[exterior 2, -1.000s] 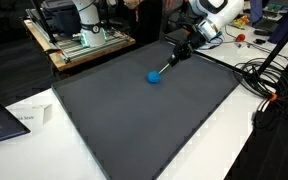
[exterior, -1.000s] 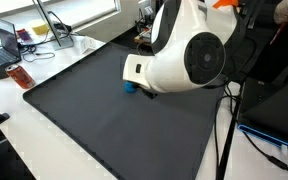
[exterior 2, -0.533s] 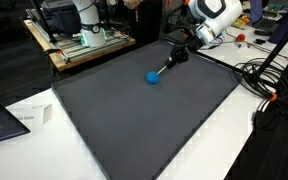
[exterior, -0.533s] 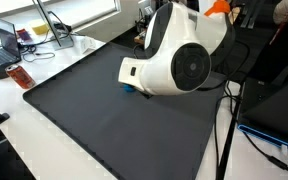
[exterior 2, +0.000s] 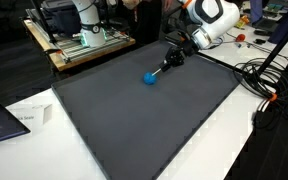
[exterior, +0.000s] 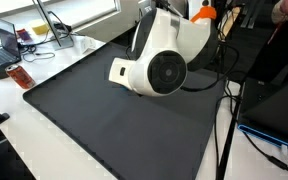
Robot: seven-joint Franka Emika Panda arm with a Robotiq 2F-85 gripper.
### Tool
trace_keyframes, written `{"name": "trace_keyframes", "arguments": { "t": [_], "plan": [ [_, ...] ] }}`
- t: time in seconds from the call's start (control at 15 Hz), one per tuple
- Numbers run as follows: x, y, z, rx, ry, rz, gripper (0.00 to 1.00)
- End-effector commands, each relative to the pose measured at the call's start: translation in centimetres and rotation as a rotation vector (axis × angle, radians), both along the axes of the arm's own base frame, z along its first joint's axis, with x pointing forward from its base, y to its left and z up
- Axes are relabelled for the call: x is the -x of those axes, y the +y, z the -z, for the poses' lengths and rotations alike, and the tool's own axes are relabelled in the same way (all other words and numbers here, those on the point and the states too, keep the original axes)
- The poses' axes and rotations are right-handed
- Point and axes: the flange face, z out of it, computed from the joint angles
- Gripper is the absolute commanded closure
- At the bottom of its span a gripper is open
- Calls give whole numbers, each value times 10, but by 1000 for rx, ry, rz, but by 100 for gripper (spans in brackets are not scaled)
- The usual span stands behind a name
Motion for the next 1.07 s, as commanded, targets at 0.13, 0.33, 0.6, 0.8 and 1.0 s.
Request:
{"name": "trace_keyframes", "arguments": {
  "t": [0.13, 0.33, 0.6, 0.8, 1.0],
  "plan": [
    [2, -24, 9, -9, 29, 48, 97],
    [3, -31, 11, -10, 34, 61, 97],
    [4, -30, 11, -10, 37, 61, 97],
    [5, -19, 4, -10, 34, 50, 97],
    [10, -4, -5, 1, 42, 46, 97]
  ]
}}
